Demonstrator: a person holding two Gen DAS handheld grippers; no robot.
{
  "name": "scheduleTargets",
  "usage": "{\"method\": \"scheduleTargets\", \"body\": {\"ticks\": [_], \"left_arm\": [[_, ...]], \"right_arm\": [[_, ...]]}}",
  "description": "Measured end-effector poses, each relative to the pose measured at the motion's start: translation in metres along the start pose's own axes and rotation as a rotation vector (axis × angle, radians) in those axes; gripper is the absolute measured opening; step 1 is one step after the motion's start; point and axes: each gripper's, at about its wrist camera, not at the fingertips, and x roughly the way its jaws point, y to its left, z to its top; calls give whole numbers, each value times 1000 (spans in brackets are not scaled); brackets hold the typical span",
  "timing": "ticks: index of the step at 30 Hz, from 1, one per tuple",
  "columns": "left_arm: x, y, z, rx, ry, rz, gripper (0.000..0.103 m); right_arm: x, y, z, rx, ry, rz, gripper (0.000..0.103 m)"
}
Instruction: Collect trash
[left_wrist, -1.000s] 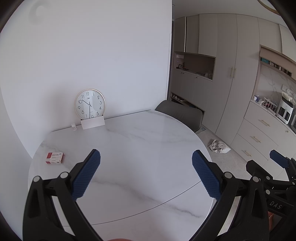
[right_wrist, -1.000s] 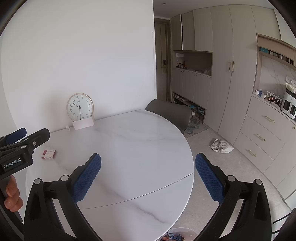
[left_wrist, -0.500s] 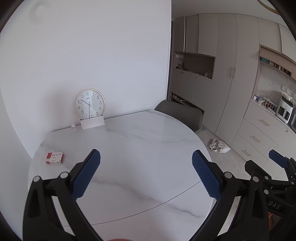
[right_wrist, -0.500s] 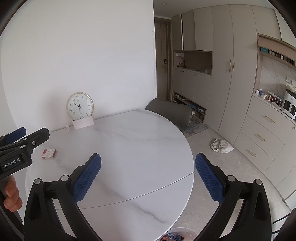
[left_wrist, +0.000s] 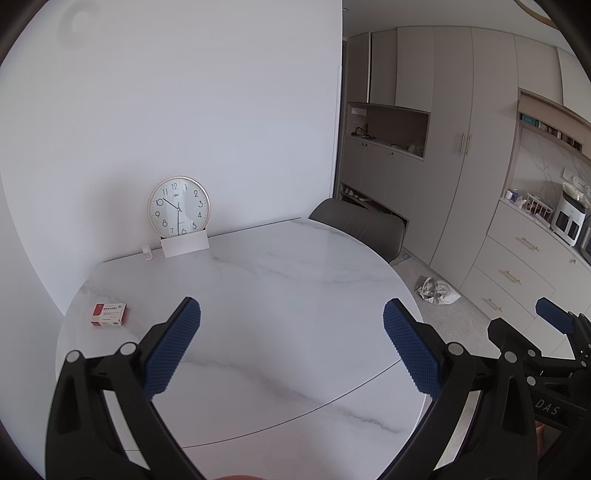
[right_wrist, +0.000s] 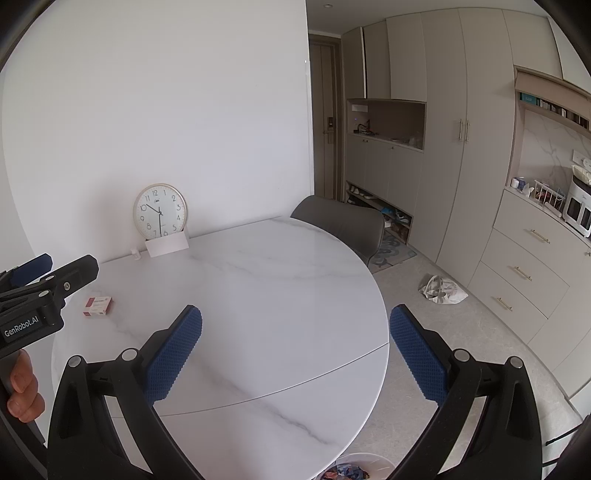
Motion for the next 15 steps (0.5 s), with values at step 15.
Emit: {"method": "scheduleTargets", "body": {"ticks": [15], "left_arm": [[0,-2,-1,-2,1,3,95]], "right_arm": [[-1,-2,-1,-6,5,4,101]]}}
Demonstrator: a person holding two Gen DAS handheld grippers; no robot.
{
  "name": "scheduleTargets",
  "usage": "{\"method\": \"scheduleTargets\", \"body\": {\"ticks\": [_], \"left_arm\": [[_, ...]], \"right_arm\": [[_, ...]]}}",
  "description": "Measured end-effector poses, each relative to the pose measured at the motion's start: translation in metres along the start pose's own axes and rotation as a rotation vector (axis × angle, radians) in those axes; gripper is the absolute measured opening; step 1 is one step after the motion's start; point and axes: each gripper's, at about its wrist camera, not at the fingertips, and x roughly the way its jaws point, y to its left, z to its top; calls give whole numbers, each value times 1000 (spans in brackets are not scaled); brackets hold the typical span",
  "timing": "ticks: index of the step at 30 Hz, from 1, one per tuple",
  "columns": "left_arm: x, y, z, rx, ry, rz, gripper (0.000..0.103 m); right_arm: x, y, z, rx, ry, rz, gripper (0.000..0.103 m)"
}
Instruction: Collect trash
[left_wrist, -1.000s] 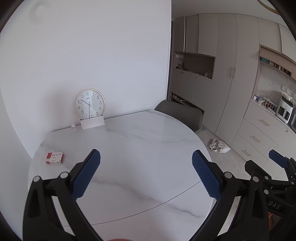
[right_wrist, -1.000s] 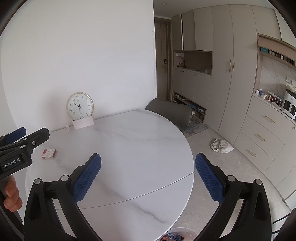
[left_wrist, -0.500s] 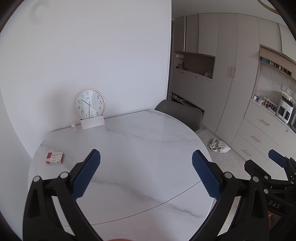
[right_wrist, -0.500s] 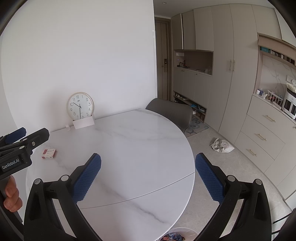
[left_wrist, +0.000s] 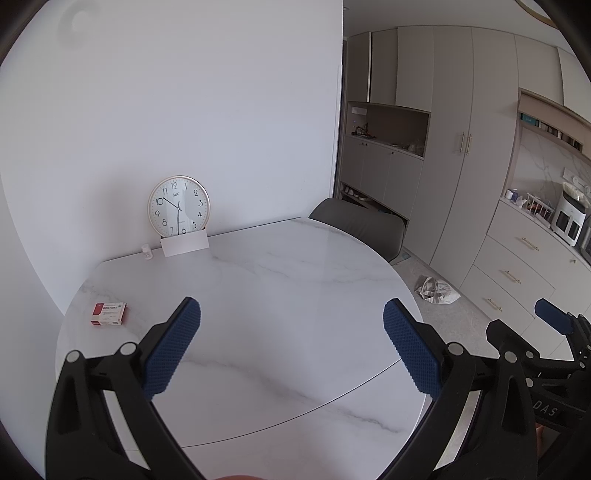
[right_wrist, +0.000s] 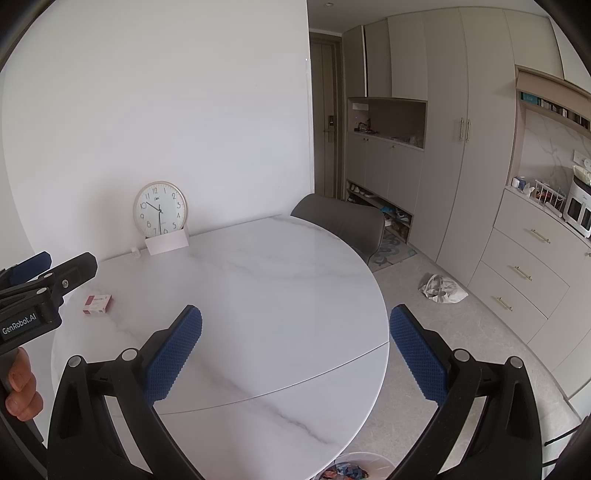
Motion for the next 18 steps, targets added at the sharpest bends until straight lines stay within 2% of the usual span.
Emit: {"method": "scheduleTargets", "body": {"ticks": [18], "left_arm": [[0,-1,-4,-2,4,-5,95]], "right_arm": [[0,1,3,-4,8,0,101]]}}
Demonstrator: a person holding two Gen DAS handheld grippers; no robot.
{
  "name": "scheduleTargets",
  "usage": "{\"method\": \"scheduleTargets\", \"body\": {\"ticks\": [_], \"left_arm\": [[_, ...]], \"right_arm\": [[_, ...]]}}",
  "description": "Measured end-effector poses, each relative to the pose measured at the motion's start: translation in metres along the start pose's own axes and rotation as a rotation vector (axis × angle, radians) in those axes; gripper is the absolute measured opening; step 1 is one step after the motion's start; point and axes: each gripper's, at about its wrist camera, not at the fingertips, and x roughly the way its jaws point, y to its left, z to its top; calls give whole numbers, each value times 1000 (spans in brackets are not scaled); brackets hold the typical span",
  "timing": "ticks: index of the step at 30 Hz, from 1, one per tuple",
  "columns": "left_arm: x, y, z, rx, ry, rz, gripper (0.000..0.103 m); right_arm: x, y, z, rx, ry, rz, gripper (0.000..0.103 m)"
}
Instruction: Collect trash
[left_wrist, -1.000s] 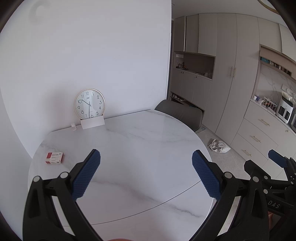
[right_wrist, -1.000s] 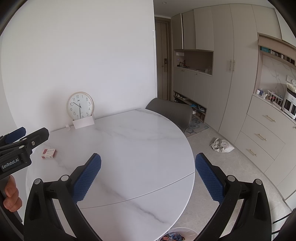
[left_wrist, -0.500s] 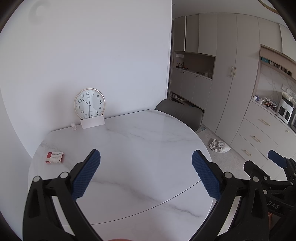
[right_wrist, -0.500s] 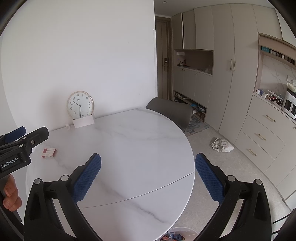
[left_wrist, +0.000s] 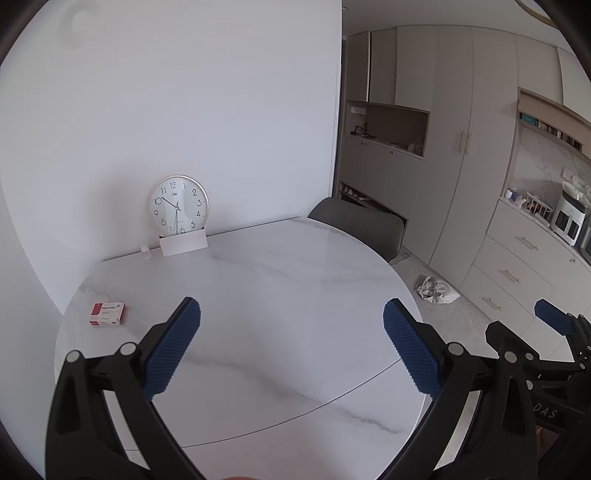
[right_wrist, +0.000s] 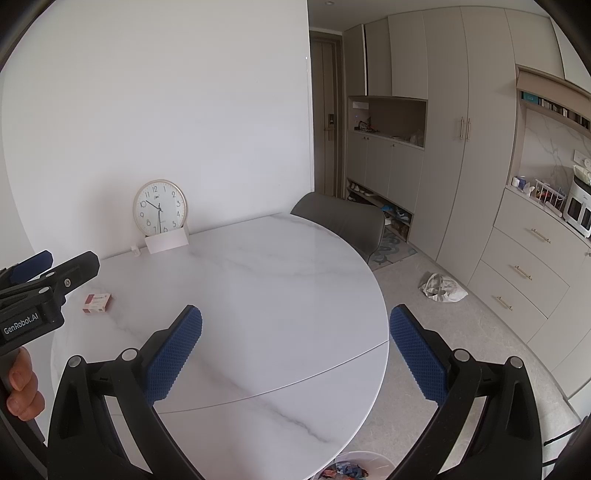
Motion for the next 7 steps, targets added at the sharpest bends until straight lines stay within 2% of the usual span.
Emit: {"method": "scheduleTargets", "body": {"ticks": [7], "left_arm": [[0,1,0,-6,8,-5,95]], "right_arm": [[-2,-1,-1,-1,1,-3,101]]}}
